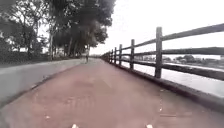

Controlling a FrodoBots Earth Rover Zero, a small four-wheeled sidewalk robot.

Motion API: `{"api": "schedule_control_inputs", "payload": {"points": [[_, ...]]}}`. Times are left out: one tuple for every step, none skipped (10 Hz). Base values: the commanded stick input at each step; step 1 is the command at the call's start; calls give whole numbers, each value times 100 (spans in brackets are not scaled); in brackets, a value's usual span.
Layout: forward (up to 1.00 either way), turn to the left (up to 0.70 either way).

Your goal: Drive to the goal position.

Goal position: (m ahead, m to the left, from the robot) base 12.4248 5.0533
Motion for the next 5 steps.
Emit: {"api": "schedule_control_inputs", "payload": {"points": [[100,0],[100,0],[100,0],[100,0],[100,0]]}}
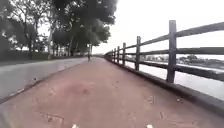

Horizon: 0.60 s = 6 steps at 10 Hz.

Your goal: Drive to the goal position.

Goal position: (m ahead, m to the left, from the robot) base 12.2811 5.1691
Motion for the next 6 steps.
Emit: {"api": "schedule_control_inputs", "payload": {"points": [[100,0],[100,0],[100,0],[100,0],[100,0],[100,0]]}}
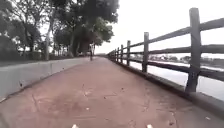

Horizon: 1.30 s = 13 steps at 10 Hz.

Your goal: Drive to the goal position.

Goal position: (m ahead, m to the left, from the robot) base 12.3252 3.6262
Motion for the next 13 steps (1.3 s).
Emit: {"api": "schedule_control_inputs", "payload": {"points": [[100,0],[100,0],[100,0],[100,0],[100,0],[100,0],[100,0],[100,0],[100,0],[100,0],[100,0],[100,0],[100,0]]}}
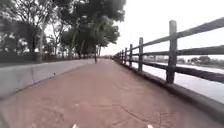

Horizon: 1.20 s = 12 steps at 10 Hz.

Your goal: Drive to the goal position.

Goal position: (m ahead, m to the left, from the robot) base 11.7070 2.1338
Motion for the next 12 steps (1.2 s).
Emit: {"api": "schedule_control_inputs", "payload": {"points": [[100,0],[100,0],[100,0],[100,0],[100,0],[100,0],[100,0],[100,0],[100,-15],[100,-40],[100,-40],[100,-21]]}}
